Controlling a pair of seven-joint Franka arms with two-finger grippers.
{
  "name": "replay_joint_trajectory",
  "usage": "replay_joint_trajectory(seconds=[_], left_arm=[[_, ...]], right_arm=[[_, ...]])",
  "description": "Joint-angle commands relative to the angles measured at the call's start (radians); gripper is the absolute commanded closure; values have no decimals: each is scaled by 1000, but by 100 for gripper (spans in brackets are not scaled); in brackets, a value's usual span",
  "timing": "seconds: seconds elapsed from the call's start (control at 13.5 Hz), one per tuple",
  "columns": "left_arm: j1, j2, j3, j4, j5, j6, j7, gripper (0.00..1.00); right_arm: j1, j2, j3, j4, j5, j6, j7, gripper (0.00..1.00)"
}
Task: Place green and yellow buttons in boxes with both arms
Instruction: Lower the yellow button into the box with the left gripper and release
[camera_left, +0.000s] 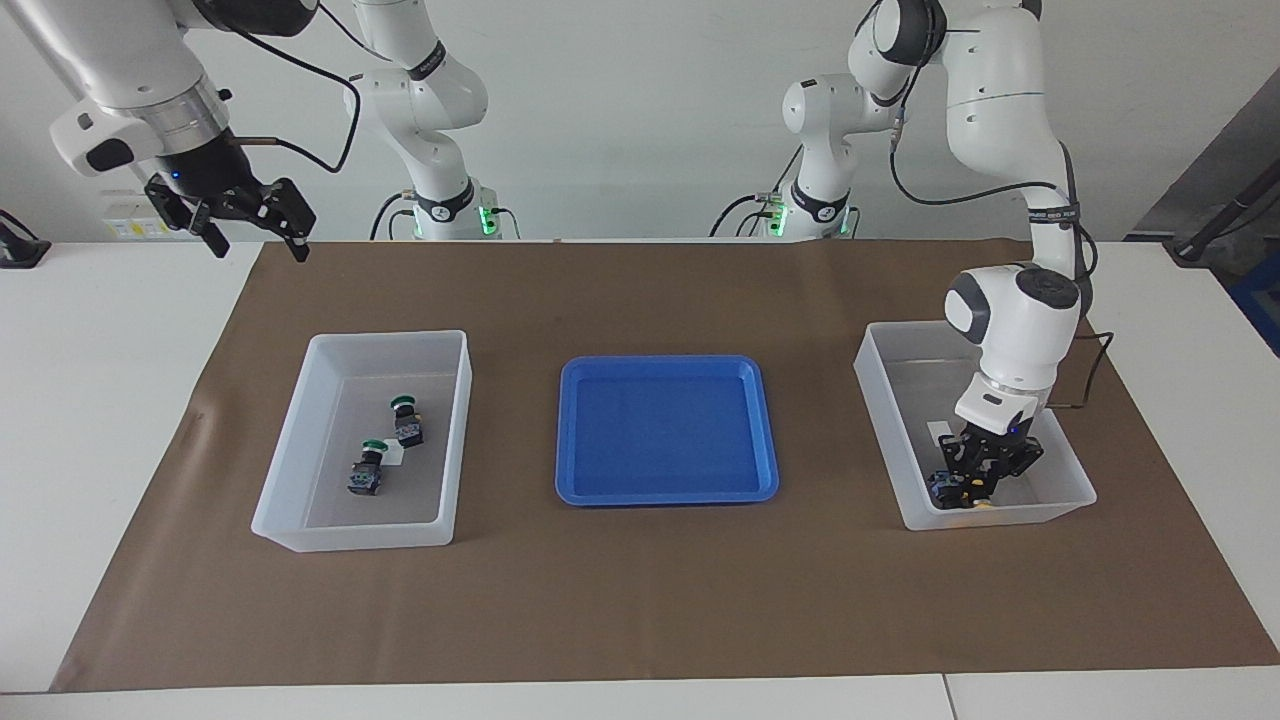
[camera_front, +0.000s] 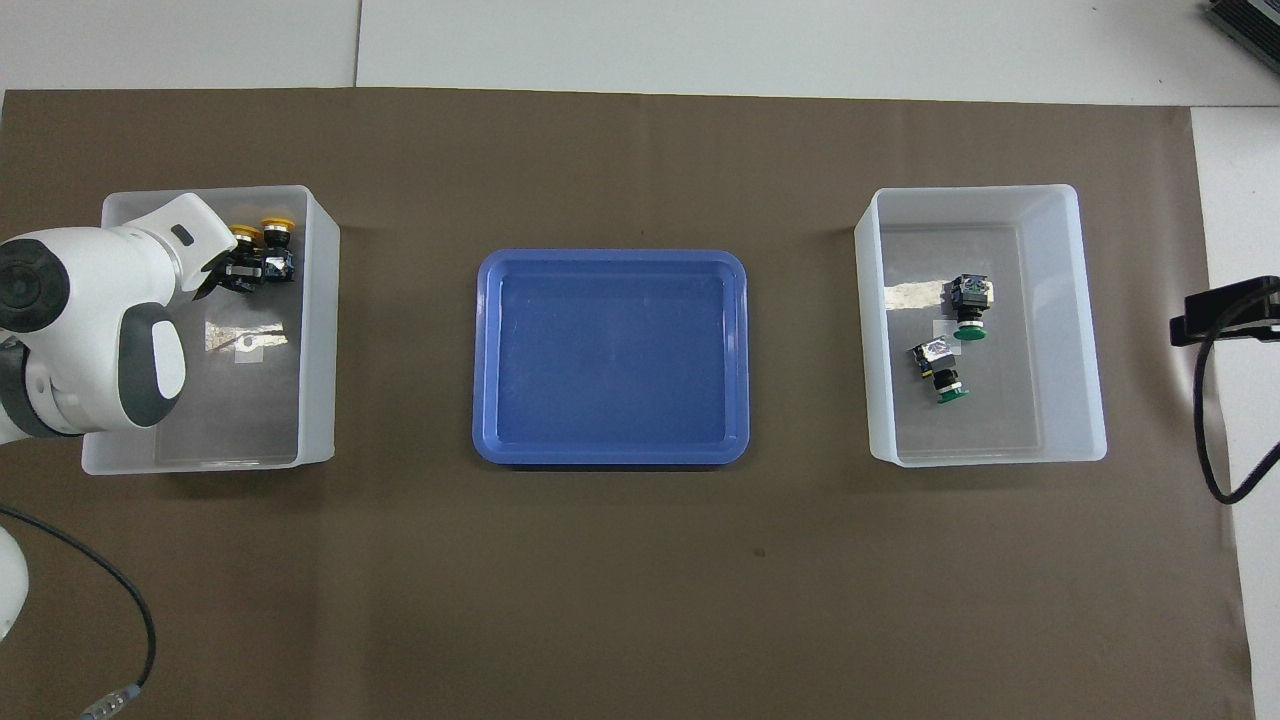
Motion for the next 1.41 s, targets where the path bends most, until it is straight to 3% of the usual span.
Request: replay_joint_trajectory(seconds=[0.0,0.37,0.82,1.04,1.34], left_arm=[[-9,-23,7,12,12,10,-30,0],[-9,-176,7,12,12,-219,-25,0],[-8,-209,7,18,12,-265,-26,0],[-9,-262,5,39,12,-455,-39,0],[-40,-394,-1,23,11,-656,-89,0]], right_arm=[[1,-24,12,-31,2,31,-18,0],[1,-24,12,-34,2,52,-7,0],[5,-22,13,-34,3,58,7,0],[5,-22,13,-36,3,61,7,0],[5,-24,13,-40,3,61,8,0]])
